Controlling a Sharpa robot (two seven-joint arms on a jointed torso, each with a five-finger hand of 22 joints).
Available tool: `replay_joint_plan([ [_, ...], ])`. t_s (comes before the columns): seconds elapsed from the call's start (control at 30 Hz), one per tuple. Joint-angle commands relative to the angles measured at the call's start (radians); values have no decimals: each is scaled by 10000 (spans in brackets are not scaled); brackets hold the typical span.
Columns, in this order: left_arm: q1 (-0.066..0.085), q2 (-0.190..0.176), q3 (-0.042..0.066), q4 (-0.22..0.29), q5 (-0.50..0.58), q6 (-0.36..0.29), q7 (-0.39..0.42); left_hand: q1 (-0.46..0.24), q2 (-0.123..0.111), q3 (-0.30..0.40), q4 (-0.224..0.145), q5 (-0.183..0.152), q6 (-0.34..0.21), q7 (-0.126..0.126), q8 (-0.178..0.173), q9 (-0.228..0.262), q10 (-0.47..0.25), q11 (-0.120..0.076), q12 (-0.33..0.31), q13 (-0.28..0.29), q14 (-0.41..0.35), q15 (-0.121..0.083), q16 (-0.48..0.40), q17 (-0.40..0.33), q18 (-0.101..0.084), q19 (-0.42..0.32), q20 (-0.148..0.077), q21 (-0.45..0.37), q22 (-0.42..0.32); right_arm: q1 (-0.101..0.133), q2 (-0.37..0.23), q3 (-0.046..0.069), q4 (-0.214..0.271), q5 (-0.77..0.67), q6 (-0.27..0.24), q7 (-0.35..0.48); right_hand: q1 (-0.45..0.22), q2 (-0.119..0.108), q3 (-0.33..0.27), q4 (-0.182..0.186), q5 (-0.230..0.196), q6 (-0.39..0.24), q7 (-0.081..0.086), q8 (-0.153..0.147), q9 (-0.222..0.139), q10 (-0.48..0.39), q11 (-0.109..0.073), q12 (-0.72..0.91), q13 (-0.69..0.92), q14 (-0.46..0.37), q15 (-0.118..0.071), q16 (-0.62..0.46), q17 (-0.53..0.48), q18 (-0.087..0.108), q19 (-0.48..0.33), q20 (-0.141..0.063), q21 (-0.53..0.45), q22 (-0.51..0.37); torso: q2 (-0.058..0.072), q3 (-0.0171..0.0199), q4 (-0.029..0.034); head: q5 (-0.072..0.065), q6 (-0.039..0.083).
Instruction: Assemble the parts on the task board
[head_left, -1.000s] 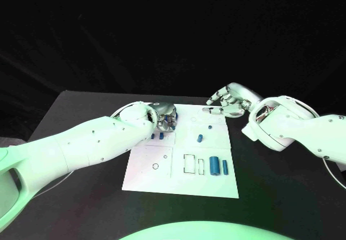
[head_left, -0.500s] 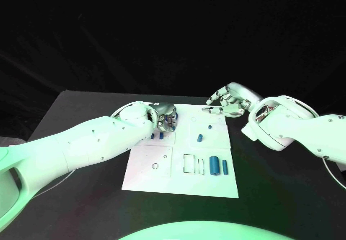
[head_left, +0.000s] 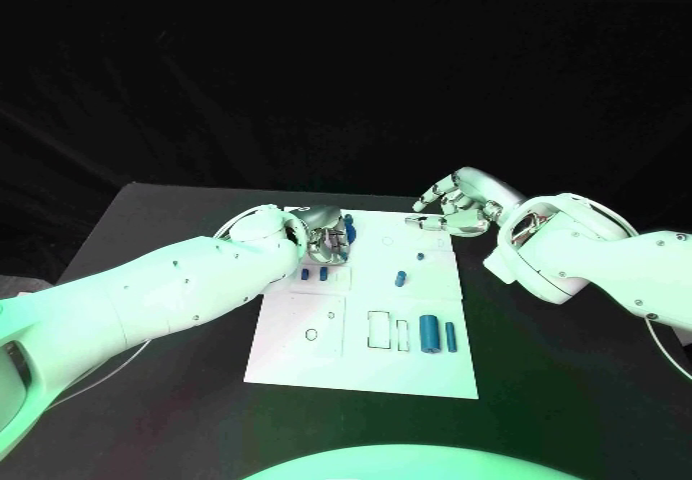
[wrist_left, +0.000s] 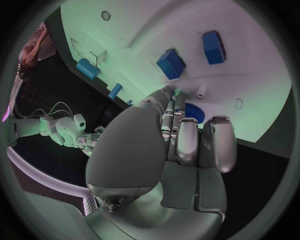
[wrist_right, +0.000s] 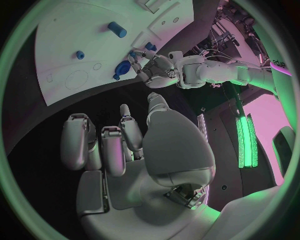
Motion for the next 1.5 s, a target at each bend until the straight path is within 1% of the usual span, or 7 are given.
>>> replay_joint_plan([
  [0.03, 6, -126, 75, 189, 632, -408, 96, -70, -3, 83, -5, 42, 65, 8, -27, -12, 64, 1, -55, -1, 62, -78, -2, -26, -75, 81, 24, 55, 1078, -4, 3, 0, -19, -65, 42, 70, -14, 60, -42, 9, 28, -8, -26, 50, -12, 27, -64, 23, 10, 721, -70, -39, 1226, 154, 8, -21, -13, 663, -13, -3, 11, 8, 30],
  [0.27, 31, -733, 339, 790, 958, -484, -52, -117, -14, 100, -17, 43, 109, -2, -35, -15, 119, -10, -81, 6, 48, -86, -41, -117, -84, 105, 20, 86, 1111, -4, -11, 0, -40, -65, 44, 64, -14, 60, -42, 9, 28, -8, -26, 50, -12, 27, -64, 23, 10, 721, -70, -39, 1226, 154, 8, -21, -13, 663, -15, -1, 18, 61, 55],
  [0.33, 49, -945, 384, 970, 999, -484, -99, -126, -19, 105, -22, 43, 120, -6, -37, -16, 133, -14, -88, 7, 46, -89, -47, -133, -86, 110, 18, 94, 1118, -4, -21, 0, -41, -65, 44, 60, -14, 60, -42, 9, 28, -8, -26, 50, -12, 27, -64, 23, 10, 721, -70, -39, 1226, 154, 8, -21, -13, 663, -31, -4, 47, 53, 48],
  [0.53, 76, -1460, 440, 1298, 1054, -434, -211, -136, -26, 112, -31, 43, 136, -11, -39, -17, 150, -19, -98, 10, 44, -93, -56, -154, -89, 119, 16, 106, 1131, -4, -32, 0, -47, -65, 49, 57, -14, 60, -42, 9, 28, -8, -26, 50, -12, 27, -64, 23, 10, 721, -70, -39, 1226, 154, 8, -21, -13, 663, -52, -15, 88, 36, 37],
  [0.67, 77, -1612, 446, 1269, 1063, -377, -249, -141, -29, 115, -35, 44, 144, -14, -41, -18, 159, -21, -103, 11, 43, -95, -58, -162, -91, 124, 15, 112, 1138, -5, -34, 0, -52, -65, 50, 59, -14, 60, -42, 9, 28, -8, -26, 50, -12, 27, -64, 23, 10, 721, -70, -39, 1226, 154, 8, -21, -13, 663, -38, -19, 68, 37, 32],
  [0.93, 48, -1611, 441, 1089, 1072, -211, -232, -151, -35, 122, -42, 44, 157, -20, -43, -19, 172, -26, -114, 13, 41, -98, -65, -178, -93, 129, 12, 119, 1145, -6, -26, 0, -56, -65, 54, 67, -14, 60, -42, 9, 28, -8, -26, 50, -12, 27, -64, 23, 10, 721, -70, -39, 1226, 154, 8, -21, -13, 663, -34, -13, 65, 49, 4],
  [1.5, -23, -1249, 370, 730, 1094, -59, -180, -157, -35, 126, -45, 44, 164, -23, -45, -20, 179, -27, -120, 14, 39, -100, -70, -191, -93, 129, 11, 119, 1145, -6, -20, 0, -50, -65, 56, 73, -8, 75, -62, 13, 40, 7, -32, 72, -9, 28, -69, 21, 4, 717, -74, -51, 1207, 156, 7, -24, -25, 659, -32, -5, 53, 26, -21],
])
